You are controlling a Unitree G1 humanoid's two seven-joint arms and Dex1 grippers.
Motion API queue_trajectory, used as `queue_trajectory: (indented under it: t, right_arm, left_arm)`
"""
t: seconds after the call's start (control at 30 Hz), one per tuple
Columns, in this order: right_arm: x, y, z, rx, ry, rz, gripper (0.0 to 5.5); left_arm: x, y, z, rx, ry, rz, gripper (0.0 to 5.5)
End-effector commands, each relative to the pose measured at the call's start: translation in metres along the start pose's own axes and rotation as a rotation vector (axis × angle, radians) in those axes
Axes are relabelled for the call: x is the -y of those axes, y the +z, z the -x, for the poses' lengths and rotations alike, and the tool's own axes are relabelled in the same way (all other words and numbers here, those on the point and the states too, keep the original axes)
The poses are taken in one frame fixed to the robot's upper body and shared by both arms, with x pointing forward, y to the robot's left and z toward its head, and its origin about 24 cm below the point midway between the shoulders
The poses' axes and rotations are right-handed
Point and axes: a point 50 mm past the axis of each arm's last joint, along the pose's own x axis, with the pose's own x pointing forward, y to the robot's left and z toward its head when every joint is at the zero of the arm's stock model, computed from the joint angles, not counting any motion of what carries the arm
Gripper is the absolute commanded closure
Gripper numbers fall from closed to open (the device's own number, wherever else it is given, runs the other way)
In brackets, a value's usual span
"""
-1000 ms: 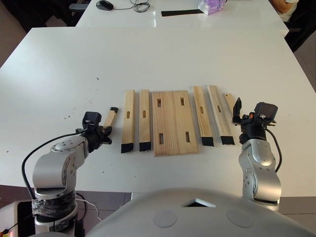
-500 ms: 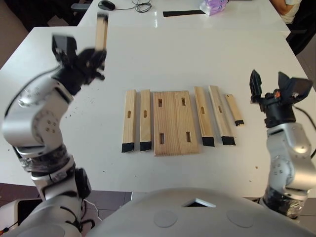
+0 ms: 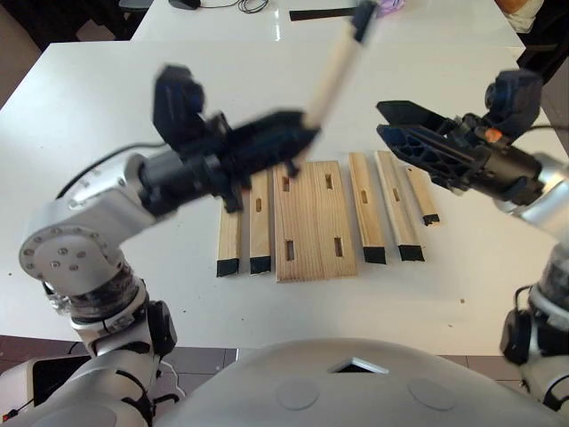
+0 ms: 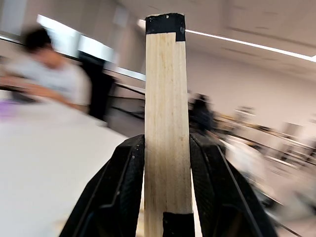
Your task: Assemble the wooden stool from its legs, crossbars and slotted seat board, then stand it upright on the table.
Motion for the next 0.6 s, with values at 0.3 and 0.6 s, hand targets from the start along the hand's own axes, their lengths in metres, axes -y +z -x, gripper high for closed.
queue_trajectory:
  t: [0.3, 0.6]
  right_arm:
    - [-0.007, 0.013, -0.005, -0.179, 0.14, -0.083, 1.04]
    - [-0.011, 0.011, -0.001, -0.22, 0.137, -0.035, 1.04]
  left_arm:
    - [0.014, -0.015, -0.01, -0.077, -0.038, -0.033, 4.19]
    - [0.003, -0.016, -0.002, -0.092, 0.051, -0.035, 4.19]
